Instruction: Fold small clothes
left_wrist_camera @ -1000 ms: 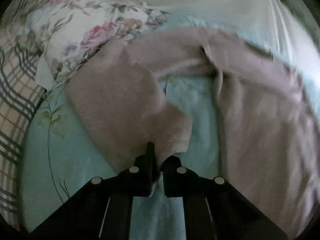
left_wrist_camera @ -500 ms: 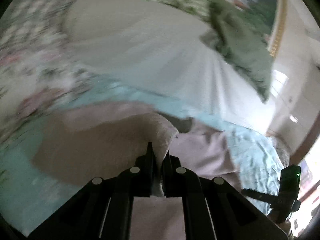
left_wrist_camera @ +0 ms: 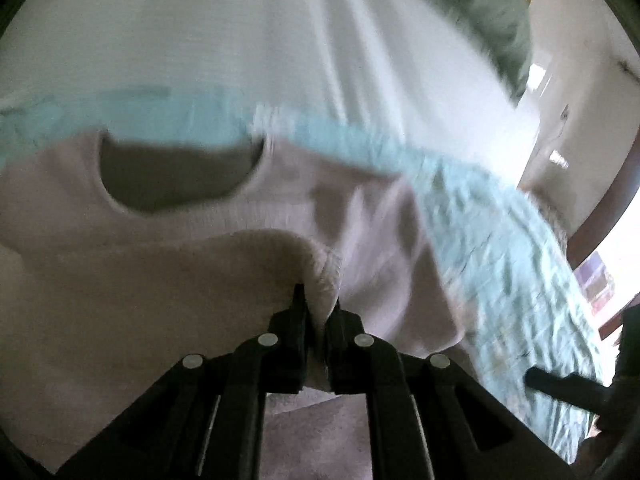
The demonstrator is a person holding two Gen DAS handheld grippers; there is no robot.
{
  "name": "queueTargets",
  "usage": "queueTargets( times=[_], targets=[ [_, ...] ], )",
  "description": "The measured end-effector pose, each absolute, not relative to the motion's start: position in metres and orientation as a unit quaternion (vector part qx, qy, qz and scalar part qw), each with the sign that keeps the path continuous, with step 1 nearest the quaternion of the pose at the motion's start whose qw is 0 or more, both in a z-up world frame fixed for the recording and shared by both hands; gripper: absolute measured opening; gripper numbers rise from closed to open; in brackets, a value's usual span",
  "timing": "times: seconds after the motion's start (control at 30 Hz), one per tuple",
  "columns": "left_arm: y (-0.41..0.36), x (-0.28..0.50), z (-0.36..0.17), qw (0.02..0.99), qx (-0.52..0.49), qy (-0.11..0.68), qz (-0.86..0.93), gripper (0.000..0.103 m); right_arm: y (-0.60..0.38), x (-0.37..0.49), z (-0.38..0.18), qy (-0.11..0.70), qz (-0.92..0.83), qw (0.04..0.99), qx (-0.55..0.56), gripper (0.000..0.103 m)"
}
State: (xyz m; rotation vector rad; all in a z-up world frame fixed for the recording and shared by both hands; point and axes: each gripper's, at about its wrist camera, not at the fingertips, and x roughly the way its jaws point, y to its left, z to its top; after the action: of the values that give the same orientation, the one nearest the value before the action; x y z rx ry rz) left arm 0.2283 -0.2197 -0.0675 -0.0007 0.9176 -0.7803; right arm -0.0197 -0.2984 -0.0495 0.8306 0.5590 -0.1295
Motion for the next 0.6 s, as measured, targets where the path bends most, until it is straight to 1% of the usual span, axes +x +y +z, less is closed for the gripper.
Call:
queueTargets(
  times=[0.07, 0.13, 0.17, 0.2, 0.37, 0.47, 0.6],
  targets=[
    [-0.214, 0.227, -0.077, 0.819, 0.007, 0.446, -0.362, 0.023, -0.299, -0.012, -0.051, 0.272, -0.059, 0.874, 0.399, 0.057],
    [-0.198, 0.218, -0.074, 0.819, 0.006, 0.444, -0.363, 0.062, -0.296, -0.001, -0.053, 0.28, -0.056, 0.872, 0.397, 0.057],
    [-0.186, 0.213, -0.07, 0.823, 0.001, 0.436, -0.363, 0.068, -0.293, 0.007, -0.054, 0.285, -0.051, 0.872, 0.396, 0.057],
    [-0.168, 0.206, -0.065, 0.83, -0.006, 0.423, -0.364, 0.071, -0.29, 0.014, -0.055, 0.288, -0.045, 0.873, 0.392, 0.057],
    [-0.074, 0.185, -0.047, 0.862, -0.012, 0.397, -0.314, 0.072, -0.272, 0.055, -0.062, 0.305, -0.021, 0.877, 0.37, 0.057],
    [-0.011, 0.187, -0.048, 0.889, -0.007, 0.39, -0.24, 0.072, -0.266, 0.083, -0.07, 0.318, -0.029, 0.881, 0.35, 0.057],
    [0.045, 0.204, -0.059, 0.903, -0.014, 0.397, -0.164, 0.072, -0.267, 0.108, -0.083, 0.338, -0.045, 0.878, 0.335, 0.057]
  ],
)
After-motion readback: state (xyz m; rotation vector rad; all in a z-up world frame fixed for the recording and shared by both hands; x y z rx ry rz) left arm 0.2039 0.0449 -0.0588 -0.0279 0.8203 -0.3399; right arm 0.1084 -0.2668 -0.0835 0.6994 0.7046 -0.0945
